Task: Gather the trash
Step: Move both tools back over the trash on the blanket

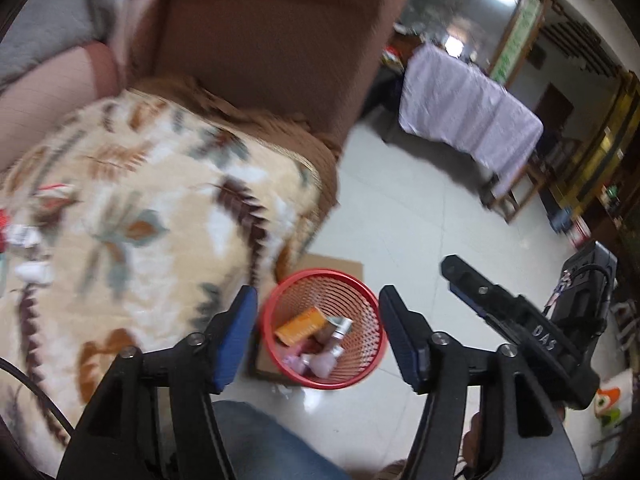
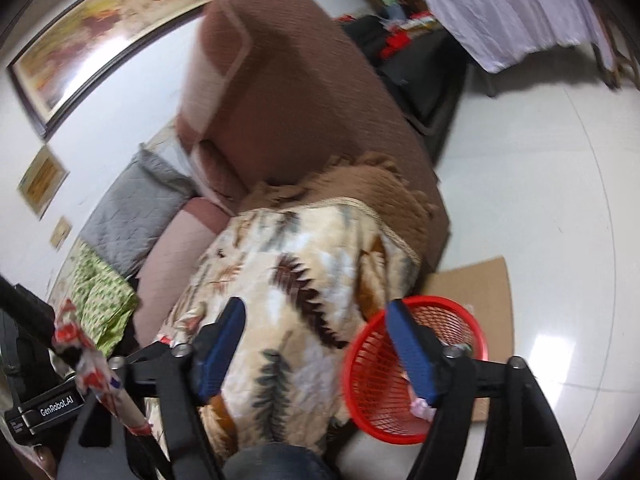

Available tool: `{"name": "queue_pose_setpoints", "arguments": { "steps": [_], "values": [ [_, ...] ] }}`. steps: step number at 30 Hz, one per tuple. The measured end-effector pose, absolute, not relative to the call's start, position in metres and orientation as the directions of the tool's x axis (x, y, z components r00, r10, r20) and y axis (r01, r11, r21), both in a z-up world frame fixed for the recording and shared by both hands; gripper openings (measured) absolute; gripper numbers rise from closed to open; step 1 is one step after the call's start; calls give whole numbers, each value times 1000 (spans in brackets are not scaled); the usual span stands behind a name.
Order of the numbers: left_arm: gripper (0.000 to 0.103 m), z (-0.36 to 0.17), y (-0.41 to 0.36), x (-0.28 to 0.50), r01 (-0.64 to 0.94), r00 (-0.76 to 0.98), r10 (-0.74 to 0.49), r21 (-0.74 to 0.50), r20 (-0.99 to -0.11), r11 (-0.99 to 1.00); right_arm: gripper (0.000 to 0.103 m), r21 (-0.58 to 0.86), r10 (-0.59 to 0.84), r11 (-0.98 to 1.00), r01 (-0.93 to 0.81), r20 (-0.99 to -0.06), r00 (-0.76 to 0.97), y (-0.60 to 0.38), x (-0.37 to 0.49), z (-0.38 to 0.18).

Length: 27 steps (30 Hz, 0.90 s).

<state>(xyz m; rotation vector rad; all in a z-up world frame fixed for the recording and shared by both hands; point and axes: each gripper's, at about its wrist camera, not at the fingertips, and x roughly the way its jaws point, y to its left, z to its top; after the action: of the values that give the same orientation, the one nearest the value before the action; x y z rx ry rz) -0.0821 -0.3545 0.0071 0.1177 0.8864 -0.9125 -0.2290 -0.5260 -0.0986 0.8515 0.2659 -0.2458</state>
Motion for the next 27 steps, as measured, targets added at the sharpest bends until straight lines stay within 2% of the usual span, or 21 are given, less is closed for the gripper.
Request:
{"name": "queue_pose_setpoints", "arguments": {
  "steps": [4, 9, 14, 27],
  "values": [
    [63, 26, -301, -84, 658, 401, -621, -259, -674, 707, 81, 672, -71, 697, 251, -284, 956, -495, -219, -69],
    [63, 45, -241, -91, 571, 550, -541, -187, -636, 799, 83, 591, 26, 797, 124, -239, 971, -440, -198, -31],
    [64, 67, -179, -95, 441, 671, -448, -167, -591, 882, 84, 473, 46, 878, 78, -245, 969, -388, -184, -2],
    [71, 95, -113, -104, 316, 774, -368, -189, -515, 930, 89, 362, 126, 932, -32, -239, 963, -318, -172, 34]
  ]
}}
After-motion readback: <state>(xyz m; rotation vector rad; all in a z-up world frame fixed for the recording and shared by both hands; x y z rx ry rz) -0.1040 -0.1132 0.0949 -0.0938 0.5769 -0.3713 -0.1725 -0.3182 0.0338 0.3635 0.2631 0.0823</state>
